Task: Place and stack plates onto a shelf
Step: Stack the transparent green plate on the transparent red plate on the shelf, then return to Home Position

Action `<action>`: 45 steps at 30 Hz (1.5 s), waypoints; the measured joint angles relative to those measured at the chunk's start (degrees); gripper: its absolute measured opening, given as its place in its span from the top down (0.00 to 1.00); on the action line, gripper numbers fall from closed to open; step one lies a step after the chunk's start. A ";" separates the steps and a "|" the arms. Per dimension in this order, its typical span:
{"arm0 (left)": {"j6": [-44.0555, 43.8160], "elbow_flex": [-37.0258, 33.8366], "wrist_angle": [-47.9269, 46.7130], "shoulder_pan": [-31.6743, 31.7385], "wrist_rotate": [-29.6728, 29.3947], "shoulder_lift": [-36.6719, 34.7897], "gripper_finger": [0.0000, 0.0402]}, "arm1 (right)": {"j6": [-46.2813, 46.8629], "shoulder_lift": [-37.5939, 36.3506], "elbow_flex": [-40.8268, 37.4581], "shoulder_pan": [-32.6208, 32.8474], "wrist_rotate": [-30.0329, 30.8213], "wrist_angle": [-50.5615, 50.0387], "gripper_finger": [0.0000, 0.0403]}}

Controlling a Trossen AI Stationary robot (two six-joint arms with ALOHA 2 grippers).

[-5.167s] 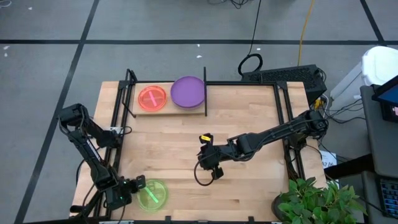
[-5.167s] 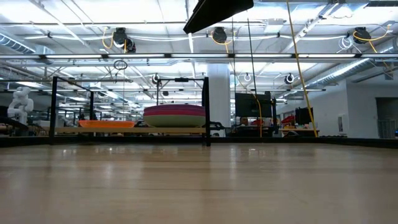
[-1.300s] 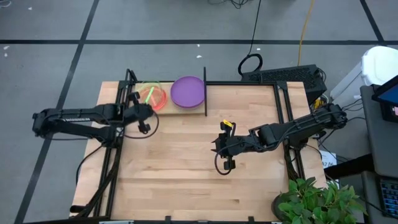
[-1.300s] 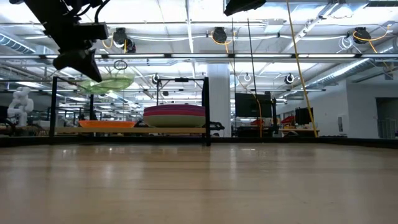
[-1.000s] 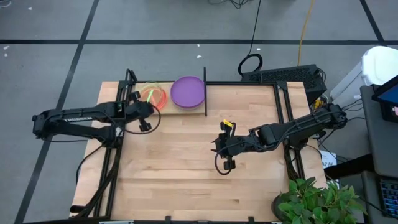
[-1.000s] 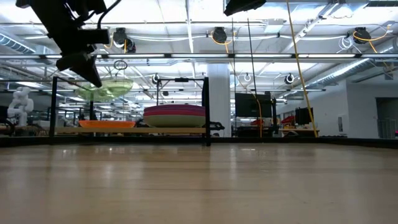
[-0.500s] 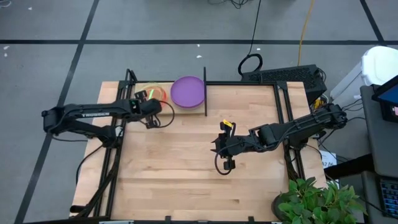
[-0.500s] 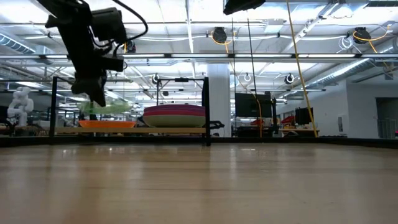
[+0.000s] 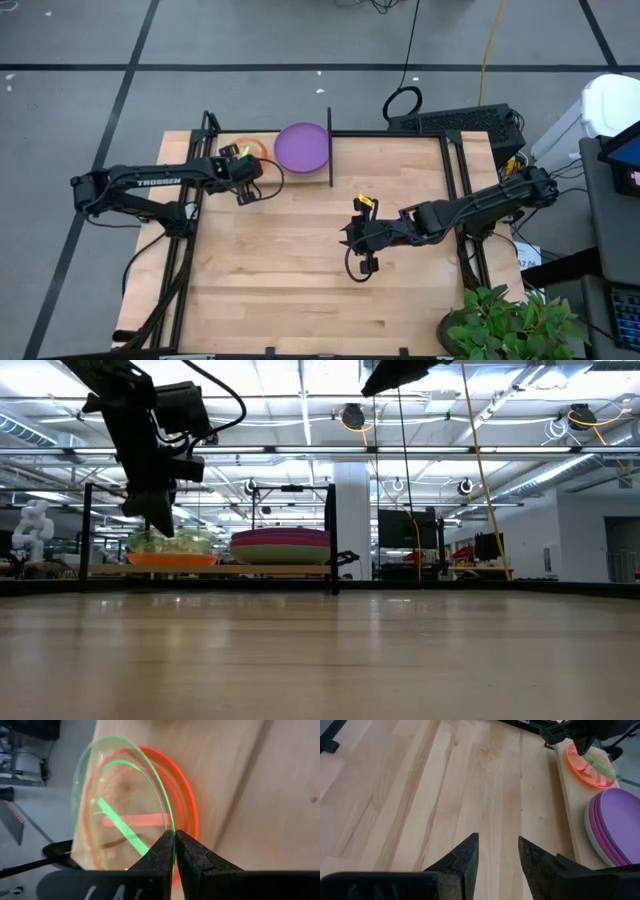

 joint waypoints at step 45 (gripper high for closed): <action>-17.27 0.20 0.61 -18.96 10.12 -29.12 0.87 | -9.80 -0.44 -2.64 -2.42 0.26 8.44 0.88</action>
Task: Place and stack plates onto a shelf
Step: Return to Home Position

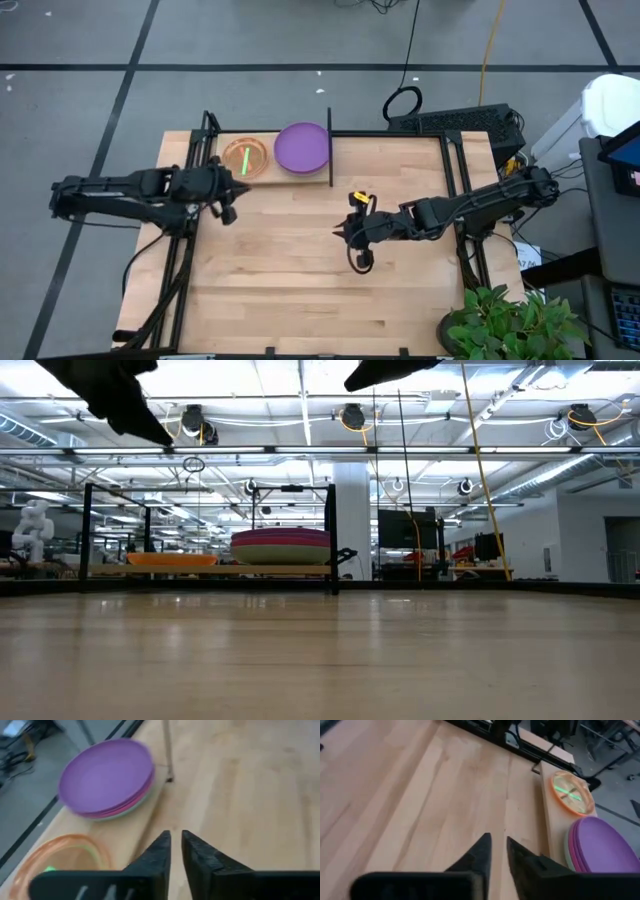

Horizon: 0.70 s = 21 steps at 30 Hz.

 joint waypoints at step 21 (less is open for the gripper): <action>2.20 -20.74 22.50 -24.38 -4.81 -12.39 0.99 | -3.61 -23.21 -32.37 -5.48 -9.55 25.10 1.00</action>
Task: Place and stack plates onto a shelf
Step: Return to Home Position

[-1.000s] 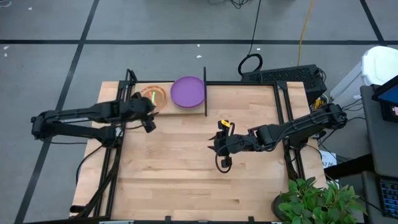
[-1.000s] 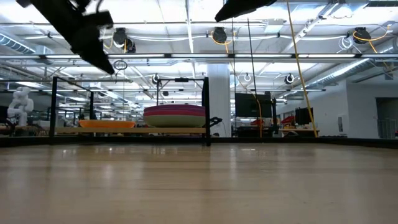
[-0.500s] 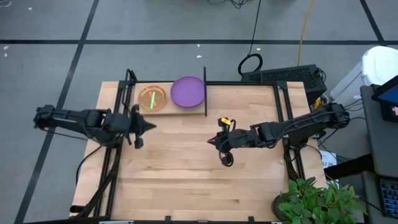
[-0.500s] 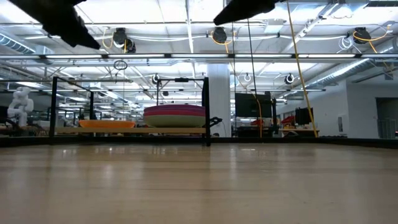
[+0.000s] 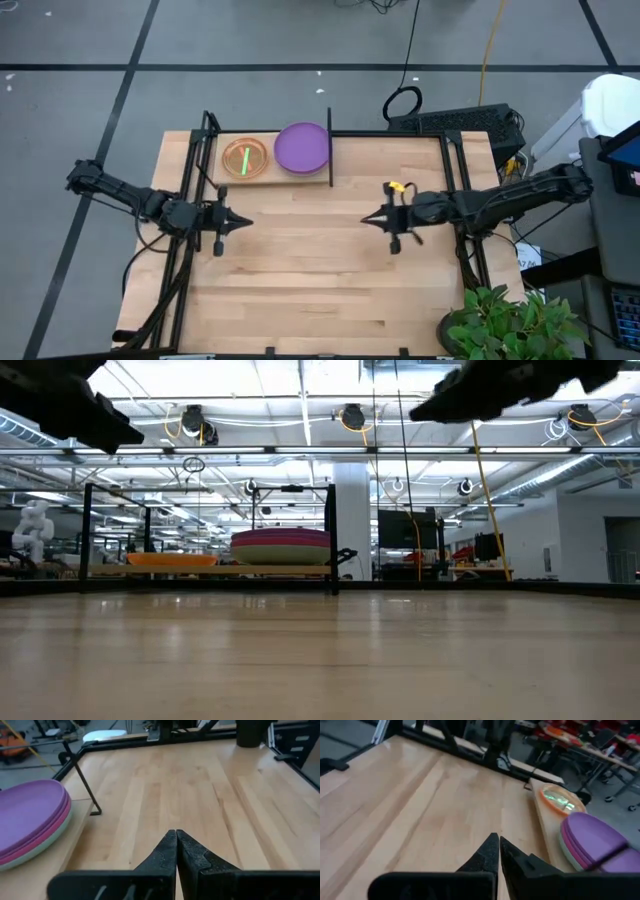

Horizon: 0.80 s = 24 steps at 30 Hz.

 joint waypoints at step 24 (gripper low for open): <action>12.50 -19.13 22.94 -0.92 7.21 -10.07 0.99 | 0.01 -20.07 -29.72 -1.92 -1.45 21.73 1.00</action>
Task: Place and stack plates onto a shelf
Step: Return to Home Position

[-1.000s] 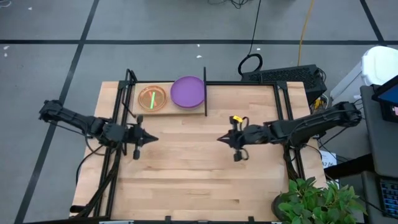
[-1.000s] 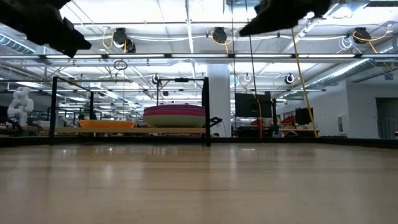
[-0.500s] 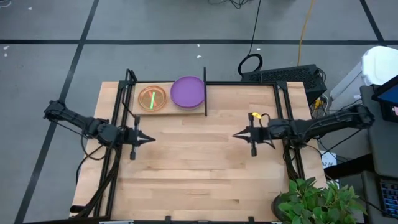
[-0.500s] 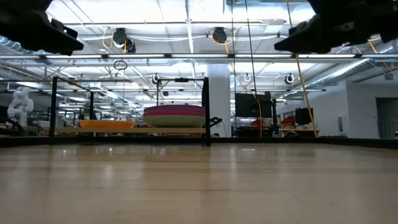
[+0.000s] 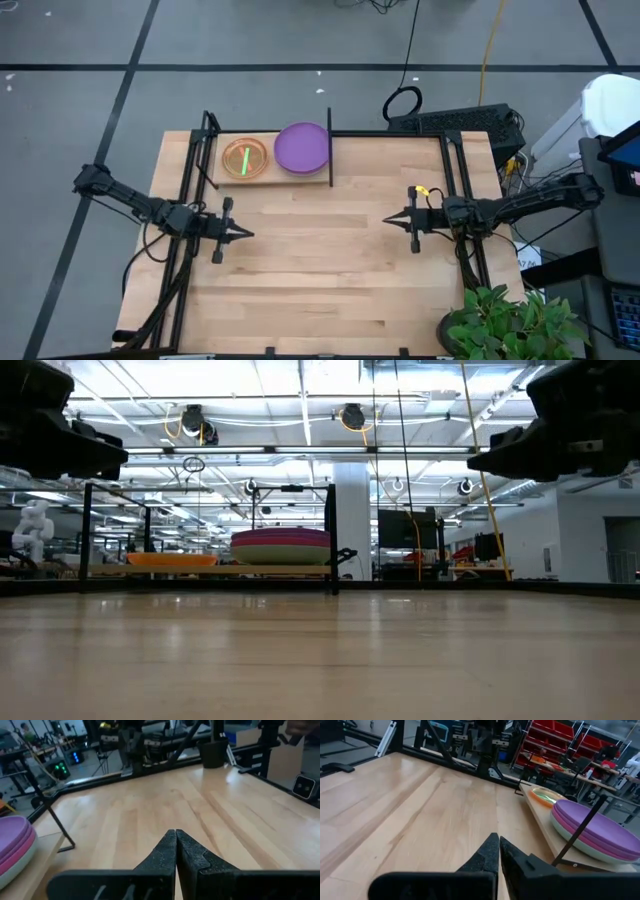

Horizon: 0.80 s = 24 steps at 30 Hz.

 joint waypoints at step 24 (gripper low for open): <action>0.35 -1.07 8.16 8.06 6.36 -0.07 0.99 | 4.30 -5.21 -6.49 -2.56 -4.69 5.20 1.00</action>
